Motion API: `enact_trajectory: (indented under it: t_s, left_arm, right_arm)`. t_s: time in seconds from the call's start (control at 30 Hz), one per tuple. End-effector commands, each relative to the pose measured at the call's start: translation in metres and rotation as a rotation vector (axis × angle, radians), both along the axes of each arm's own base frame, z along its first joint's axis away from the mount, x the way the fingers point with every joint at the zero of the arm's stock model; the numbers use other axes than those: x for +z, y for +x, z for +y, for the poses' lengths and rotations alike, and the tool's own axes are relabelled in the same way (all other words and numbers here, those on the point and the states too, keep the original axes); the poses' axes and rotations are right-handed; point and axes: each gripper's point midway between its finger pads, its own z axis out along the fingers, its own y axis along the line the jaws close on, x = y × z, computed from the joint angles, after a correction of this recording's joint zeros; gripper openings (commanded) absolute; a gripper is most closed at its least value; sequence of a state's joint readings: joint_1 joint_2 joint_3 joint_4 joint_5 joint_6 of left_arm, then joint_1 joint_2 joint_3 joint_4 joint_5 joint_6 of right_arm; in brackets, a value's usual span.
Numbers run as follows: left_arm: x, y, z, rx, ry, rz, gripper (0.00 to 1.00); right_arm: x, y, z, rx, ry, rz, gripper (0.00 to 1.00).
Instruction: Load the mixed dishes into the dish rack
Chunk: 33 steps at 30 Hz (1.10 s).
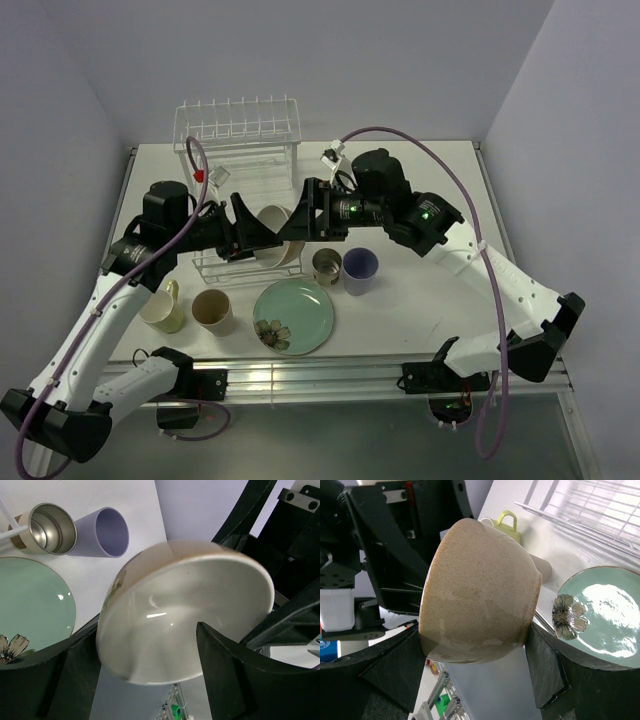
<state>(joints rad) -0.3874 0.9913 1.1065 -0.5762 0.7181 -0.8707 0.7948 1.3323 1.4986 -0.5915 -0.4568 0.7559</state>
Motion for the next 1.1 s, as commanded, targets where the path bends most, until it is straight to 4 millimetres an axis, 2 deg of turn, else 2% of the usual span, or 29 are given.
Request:
enact_trajectory:
  t_s: [0.0, 0.13, 0.47, 0.57, 0.63, 0.67, 0.73, 0.8, 0.83, 0.93, 0.97, 1.03, 1.07]
  left_arm:
    - [0.000, -0.005, 0.006, -0.014, 0.001, -0.040, 0.78]
    - [-0.002, -0.004, 0.009, 0.000, 0.000, -0.035, 0.82]
    - [-0.008, 0.007, 0.022, 0.068, 0.049, -0.039, 0.84]
    - [-0.009, 0.010, 0.033, 0.121, 0.105, -0.036, 0.84]
    - [-0.011, 0.016, 0.048, 0.204, 0.179, -0.038, 0.84]
    - [-0.004, 0.017, 0.054, 0.241, 0.199, -0.057, 0.84]
    - [-0.008, 0.022, 0.072, 0.334, 0.277, -0.050, 0.84]
    - [0.005, 0.023, 0.084, 0.402, 0.308, -0.075, 0.84]
    - [0.005, 0.026, 0.094, 0.457, 0.342, -0.076, 0.84]
    - [0.009, 0.023, 0.110, 0.526, 0.396, -0.068, 0.83]
    - [0.011, 0.020, 0.113, 0.536, 0.405, -0.063, 0.83]
    - [0.011, 0.019, 0.117, 0.551, 0.421, -0.064, 0.82]
    - [0.012, 0.017, 0.119, 0.557, 0.425, -0.061, 0.82]
  right_arm:
    - [0.024, 0.010, 0.004, -0.010, 0.084, -0.056, 0.00]
    - [0.020, 0.012, 0.002, -0.011, 0.096, -0.043, 0.00]
    - [0.013, 0.022, 0.003, -0.005, 0.082, -0.032, 0.00]
    - [0.008, 0.030, 0.005, -0.012, 0.051, -0.038, 0.00]
    - [0.004, 0.038, 0.007, -0.019, 0.025, -0.047, 0.00]
    - [0.009, 0.043, 0.008, -0.030, 0.020, -0.066, 0.00]
    - [-0.003, 0.051, 0.010, -0.034, -0.028, -0.072, 0.00]
    - [-0.006, 0.062, 0.014, -0.040, -0.041, -0.076, 0.00]
    - [-0.006, 0.066, 0.015, -0.043, -0.047, -0.085, 0.00]
    - [-0.015, 0.083, 0.019, -0.064, -0.098, -0.097, 0.00]
    - [-0.010, 0.088, 0.021, -0.069, -0.100, -0.112, 0.00]
    - [-0.024, 0.101, 0.023, -0.085, -0.151, -0.118, 0.00]
    - [-0.021, 0.106, 0.024, -0.094, -0.157, -0.138, 0.00]
